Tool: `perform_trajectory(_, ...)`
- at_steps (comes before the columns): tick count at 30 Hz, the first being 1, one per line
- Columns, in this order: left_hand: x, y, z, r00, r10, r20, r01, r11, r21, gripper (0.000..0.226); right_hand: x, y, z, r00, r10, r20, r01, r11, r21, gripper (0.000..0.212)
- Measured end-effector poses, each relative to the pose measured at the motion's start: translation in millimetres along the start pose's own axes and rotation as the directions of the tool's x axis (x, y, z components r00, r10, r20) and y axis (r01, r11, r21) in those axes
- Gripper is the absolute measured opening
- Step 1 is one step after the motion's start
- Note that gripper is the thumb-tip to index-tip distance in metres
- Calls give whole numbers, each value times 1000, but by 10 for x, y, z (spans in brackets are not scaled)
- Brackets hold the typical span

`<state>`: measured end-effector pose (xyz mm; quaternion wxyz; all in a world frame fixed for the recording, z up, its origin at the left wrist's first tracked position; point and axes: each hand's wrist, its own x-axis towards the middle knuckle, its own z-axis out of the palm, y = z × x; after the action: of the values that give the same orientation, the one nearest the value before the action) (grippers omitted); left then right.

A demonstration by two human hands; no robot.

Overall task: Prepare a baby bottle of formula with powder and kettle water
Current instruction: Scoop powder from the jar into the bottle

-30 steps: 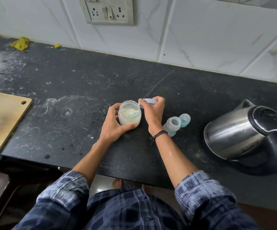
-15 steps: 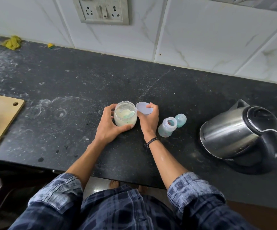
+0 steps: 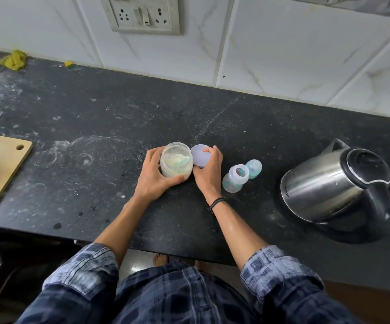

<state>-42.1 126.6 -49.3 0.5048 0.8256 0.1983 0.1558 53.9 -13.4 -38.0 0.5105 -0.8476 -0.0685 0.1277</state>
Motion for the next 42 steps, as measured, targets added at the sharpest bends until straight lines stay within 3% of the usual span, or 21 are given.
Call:
perform_trajectory(11, -20, 18, 42, 1000, -23, 2, 23, 999, -25, 97, -568, -92, -208, 986, -134, 100, 140, 989, -56, 67)
perform_trajectory(17, -83, 15, 58, 999, -38, 0, 38, 999, -5, 86, -565, -261, -396, 968, -250, -11, 249, 968, -35, 40)
perform_trajectory(22, -108, 47, 65, 1000, 3, -23, -2, 1000, 26, 92, -463, -477, -537, 935, -349, 68, 354, 933, -68, 13)
perform_trajectory(25, -127, 77, 70, 999, 31, -29, -29, 998, 61, 92, -391, -572, -619, 889, -425, 169, 456, 851, -259, 10)
perform_trajectory(28, -142, 125, 97, 996, 89, -8, -87, 989, 116, 92, -317, -657, -681, 823, -496, 277, 567, 683, -461, 15)
perform_trajectory(33, -181, 162, 160, 994, 111, -11, -108, 982, 156, 99, -214, -693, -669, 806, -379, 456, 587, 404, -702, 21)
perform_trajectory(39, -197, 164, 189, 993, 118, -18, -113, 980, 164, 100, -201, -737, -583, 845, -296, 446, 528, 326, -784, 2)
perform_trajectory(42, -194, 162, 202, 992, 125, -14, -120, 976, 180, 99, -208, -723, -538, 839, -302, 453, 532, 276, -800, 17)
